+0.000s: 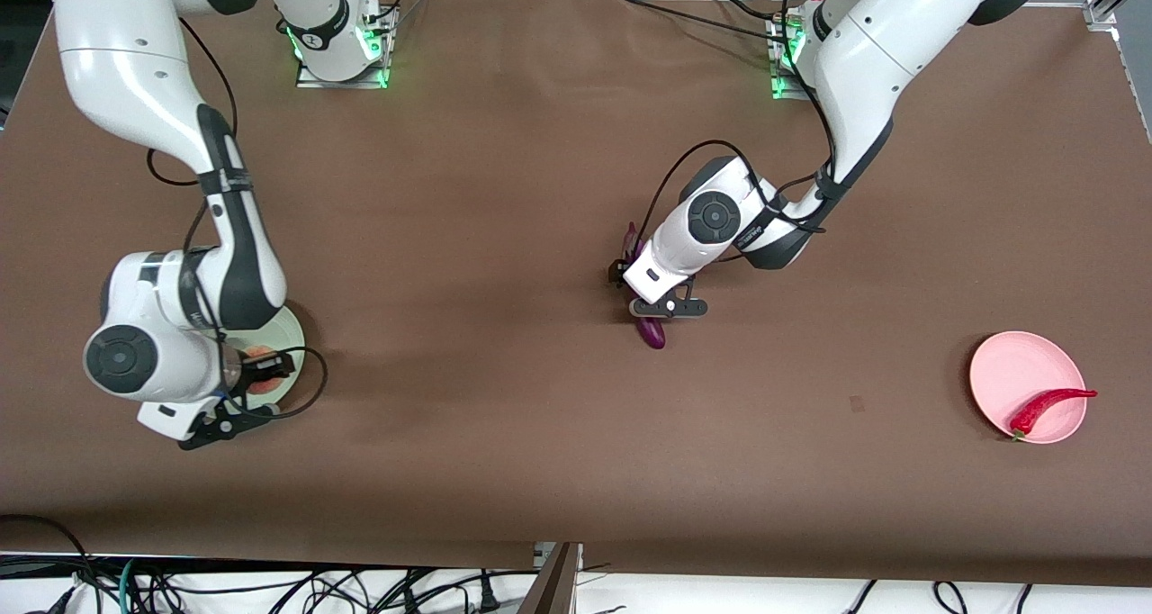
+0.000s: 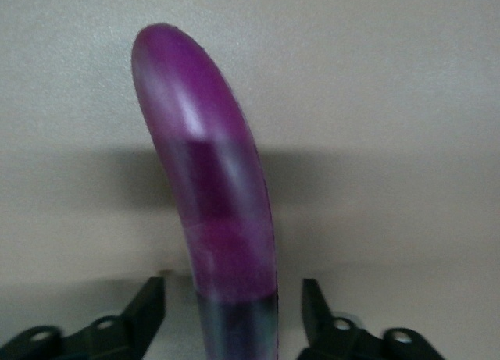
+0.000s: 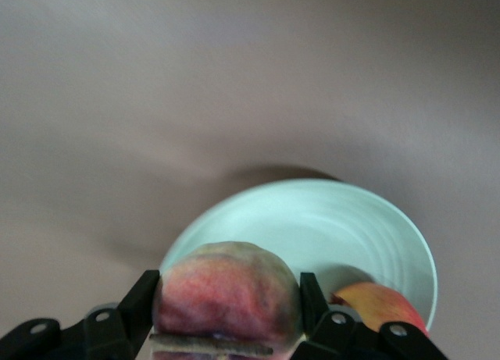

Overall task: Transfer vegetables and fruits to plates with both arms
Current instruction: 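Lower the peach onto the green plate while the left gripper carries the eggplant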

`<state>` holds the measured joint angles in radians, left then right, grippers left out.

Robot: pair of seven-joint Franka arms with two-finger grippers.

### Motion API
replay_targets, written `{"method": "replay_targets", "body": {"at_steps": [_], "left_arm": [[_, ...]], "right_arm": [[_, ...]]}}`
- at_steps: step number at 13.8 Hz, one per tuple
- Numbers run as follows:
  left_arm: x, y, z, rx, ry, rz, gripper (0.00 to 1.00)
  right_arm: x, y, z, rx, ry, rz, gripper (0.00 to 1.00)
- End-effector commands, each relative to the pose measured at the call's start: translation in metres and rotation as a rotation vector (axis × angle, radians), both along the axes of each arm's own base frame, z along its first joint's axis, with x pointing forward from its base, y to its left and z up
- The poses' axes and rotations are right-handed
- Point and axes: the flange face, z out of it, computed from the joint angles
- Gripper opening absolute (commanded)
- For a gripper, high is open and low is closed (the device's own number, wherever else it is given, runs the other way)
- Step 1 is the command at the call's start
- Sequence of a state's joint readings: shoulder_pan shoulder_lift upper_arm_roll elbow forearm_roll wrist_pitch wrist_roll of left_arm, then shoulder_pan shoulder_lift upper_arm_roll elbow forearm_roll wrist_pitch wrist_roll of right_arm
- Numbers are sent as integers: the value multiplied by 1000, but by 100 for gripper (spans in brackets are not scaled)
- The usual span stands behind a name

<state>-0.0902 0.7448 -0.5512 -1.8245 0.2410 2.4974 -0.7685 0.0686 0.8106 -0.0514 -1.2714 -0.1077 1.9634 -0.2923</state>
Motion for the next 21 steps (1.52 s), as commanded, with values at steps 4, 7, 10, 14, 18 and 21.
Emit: {"method": "replay_targets", "body": {"at_steps": [4, 7, 10, 14, 18, 21], "left_arm": [[13, 18, 38, 79, -20, 19, 0], [50, 70, 115, 222, 32, 35, 0], [88, 159, 158, 314, 121, -92, 0], [124, 292, 168, 378, 99, -409, 0], [135, 402, 169, 411, 94, -634, 0], [136, 496, 153, 432, 81, -734, 0]], "right_arm": [[-17, -29, -26, 32, 55, -15, 21], [-18, -31, -39, 84, 63, -62, 54], [-14, -27, -29, 95, 43, -67, 100], [-16, -3, 57, 133, 30, -54, 100], [-36, 1, 149, 140, 50, -49, 100], [-59, 5, 212, 129, 48, -129, 100]]}}
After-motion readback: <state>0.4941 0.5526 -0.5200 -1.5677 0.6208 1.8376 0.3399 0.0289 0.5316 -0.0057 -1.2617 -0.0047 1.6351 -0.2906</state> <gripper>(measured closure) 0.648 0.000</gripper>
